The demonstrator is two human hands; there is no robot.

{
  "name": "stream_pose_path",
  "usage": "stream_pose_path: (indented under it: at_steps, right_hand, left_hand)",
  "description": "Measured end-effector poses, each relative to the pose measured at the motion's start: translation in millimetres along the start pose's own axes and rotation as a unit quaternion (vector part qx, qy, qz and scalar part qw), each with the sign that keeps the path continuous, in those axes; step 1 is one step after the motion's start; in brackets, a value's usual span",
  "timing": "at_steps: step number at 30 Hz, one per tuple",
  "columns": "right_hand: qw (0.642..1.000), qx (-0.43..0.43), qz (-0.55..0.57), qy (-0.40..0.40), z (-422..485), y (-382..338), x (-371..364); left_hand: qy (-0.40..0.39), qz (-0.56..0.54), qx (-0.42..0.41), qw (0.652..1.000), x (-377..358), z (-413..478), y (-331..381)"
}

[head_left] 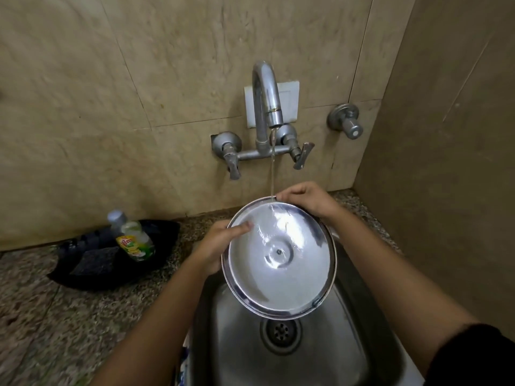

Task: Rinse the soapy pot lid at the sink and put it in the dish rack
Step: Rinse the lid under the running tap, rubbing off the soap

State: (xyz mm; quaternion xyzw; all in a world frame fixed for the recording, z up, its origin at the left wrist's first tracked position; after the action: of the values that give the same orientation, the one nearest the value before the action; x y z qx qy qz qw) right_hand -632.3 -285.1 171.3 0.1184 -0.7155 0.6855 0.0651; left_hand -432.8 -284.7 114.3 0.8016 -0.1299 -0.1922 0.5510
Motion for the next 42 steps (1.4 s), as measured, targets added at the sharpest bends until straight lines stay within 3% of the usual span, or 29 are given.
stream_pose_path:
  at_steps: [3,6,12,17,21,24,28,33,35,37,42]
  right_hand:
    - [0.998,0.021,-0.028,-0.053,2,-12,-28]
    - [0.995,0.040,-0.031,-0.088,7,-17,-45]
    - [0.999,0.013,0.035,-0.017,-2,5,-15]
    - [0.994,-0.012,0.098,0.038,-11,22,-2]
    - [0.998,0.002,0.018,-0.068,-1,5,-39]
    - [0.995,-0.010,0.034,-0.090,4,7,-49]
    - [0.998,-0.031,0.060,-0.005,1,32,-29]
    - [0.971,-0.061,0.192,0.127,-36,71,-9]
    - [0.977,-0.024,0.095,0.187,-54,82,-6]
    - [0.973,0.049,-0.090,0.206,-73,84,-10]
    - [0.874,0.172,-0.410,0.196,-104,81,-33]
  left_hand:
    - [-0.060,0.084,0.003,0.995,-15,5,9]
    - [-0.064,0.085,-0.014,0.994,-21,7,12]
    - [-0.002,0.025,-0.065,0.998,-5,2,2]
    - [0.004,0.006,-0.031,0.999,8,0,-11]
    - [-0.047,0.168,-0.031,0.984,-7,6,4]
    - [-0.032,0.147,-0.056,0.987,-10,6,7]
    - [0.013,0.033,-0.057,0.998,5,-1,-10]
    - [0.099,-0.097,-0.060,0.989,36,-13,-32]
    - [0.128,-0.114,-0.072,0.983,43,-17,-39]
    - [0.151,-0.123,-0.076,0.978,48,-21,-45]
    - [0.168,-0.136,-0.074,0.973,53,-23,-60]
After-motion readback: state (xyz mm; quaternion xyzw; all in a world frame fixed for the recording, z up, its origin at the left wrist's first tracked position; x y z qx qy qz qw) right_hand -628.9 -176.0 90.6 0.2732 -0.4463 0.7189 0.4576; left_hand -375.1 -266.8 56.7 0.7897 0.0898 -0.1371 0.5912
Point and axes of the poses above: each hand's wrist, its own z-axis towards the middle knuckle, its own x-axis out of the back of the hand, y = z × x, the point moved 7 cm from there along z, towards the middle knuckle, and after that the axes turned 3 degrees about -y, right-handed, at the moved point
